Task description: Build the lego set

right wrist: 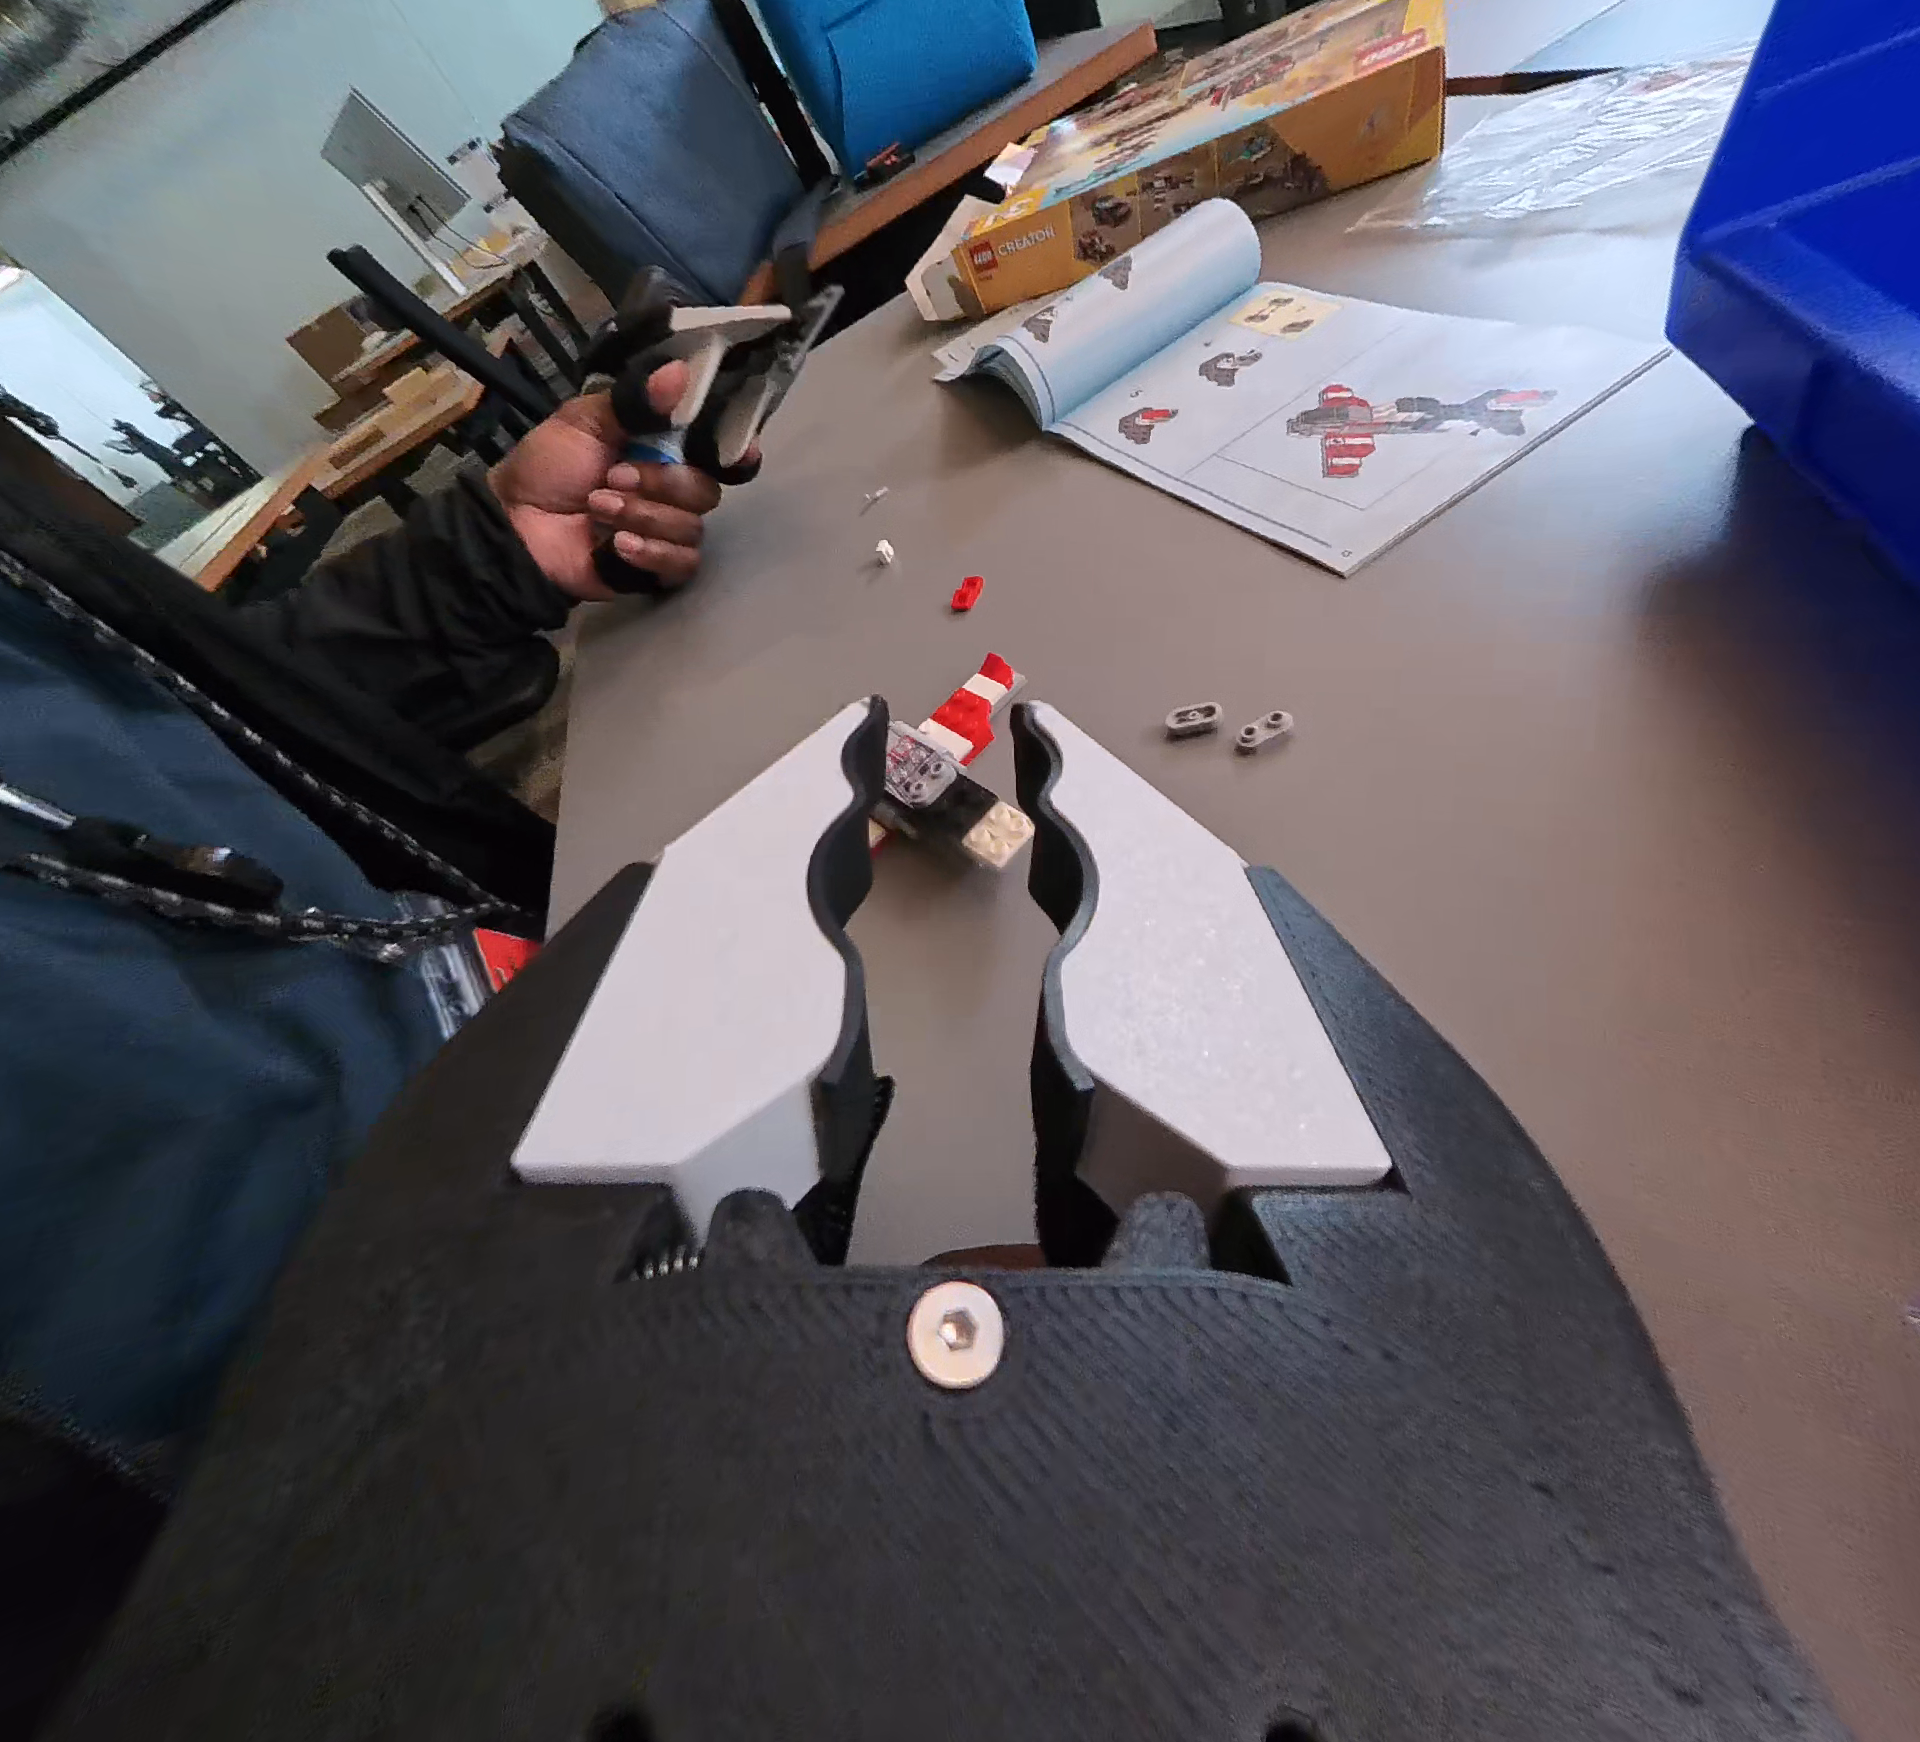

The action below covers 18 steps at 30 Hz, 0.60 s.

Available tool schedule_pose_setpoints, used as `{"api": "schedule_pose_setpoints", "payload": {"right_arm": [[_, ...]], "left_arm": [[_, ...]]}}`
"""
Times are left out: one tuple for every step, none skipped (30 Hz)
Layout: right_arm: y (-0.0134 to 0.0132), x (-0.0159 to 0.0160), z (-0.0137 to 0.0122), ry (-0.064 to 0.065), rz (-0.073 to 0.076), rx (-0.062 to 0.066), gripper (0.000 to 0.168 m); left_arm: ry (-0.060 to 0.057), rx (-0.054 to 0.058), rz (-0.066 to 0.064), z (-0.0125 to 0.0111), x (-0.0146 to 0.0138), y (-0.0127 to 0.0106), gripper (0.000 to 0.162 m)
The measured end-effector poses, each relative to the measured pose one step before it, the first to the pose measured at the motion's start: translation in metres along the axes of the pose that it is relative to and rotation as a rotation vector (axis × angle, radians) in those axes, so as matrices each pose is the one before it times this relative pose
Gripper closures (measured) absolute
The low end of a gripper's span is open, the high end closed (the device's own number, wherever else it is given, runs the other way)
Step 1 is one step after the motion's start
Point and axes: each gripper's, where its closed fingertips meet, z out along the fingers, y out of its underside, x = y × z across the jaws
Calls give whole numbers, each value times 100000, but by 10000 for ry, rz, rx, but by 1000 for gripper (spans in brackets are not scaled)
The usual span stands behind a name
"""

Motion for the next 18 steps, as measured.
{"api": "schedule_pose_setpoints", "payload": {"right_arm": [[20,129,-205,-7,-65,36,144],[-3,108,-212,-9,-69,36,145],[-17,63,-193,-22,-54,40,145],[-18,74,-177,-15,-54,46,146],[-6,198,-173,60,-76,59,147],[27,327,-128,135,-76,78,147],[63,430,-83,165,-32,83,148],[4,411,-53,127,153,56,148],[-281,175,-104,-38,167,189,148],[-346,277,-161,63,115,232,148],[-221,385,-158,72,236,161,148],[-169,322,-158,-5,310,125,148],[-220,155,-184,-93,238,162,148],[-244,71,-183,-92,152,166,148],[-176,79,-127,-34,83,118,148],[-65,33,-46,-15,12,35,149],[31,-40,34,-22,-28,-31,149],[103,-48,71,-19,-22,-76,149]], "left_arm": [[-170,-26,-16,91,-247,54,156],[-187,-50,27,121,-241,110,155],[-180,-74,48,134,-202,171,155],[-196,-81,66,155,-202,187,155],[-214,-74,85,153,-214,195,154],[-191,-45,57,156,-185,162,154],[-93,33,-60,183,-93,128,154],[-9,82,-191,238,-33,145,154],[17,77,-233,321,5,251,154],[43,39,-210,380,83,370,154],[63,19,-199,425,118,471,154],[53,-2,-219,450,98,573,154],[20,-36,-230,474,45,661,155],[1,-58,-204,473,19,694,155],[-29,-64,-167,461,-14,681,154],[-72,-86,-117,410,-78,652,154],[-118,-83,-26,337,-102,526,154],[-162,-74,65,256,-133,364,155]]}}
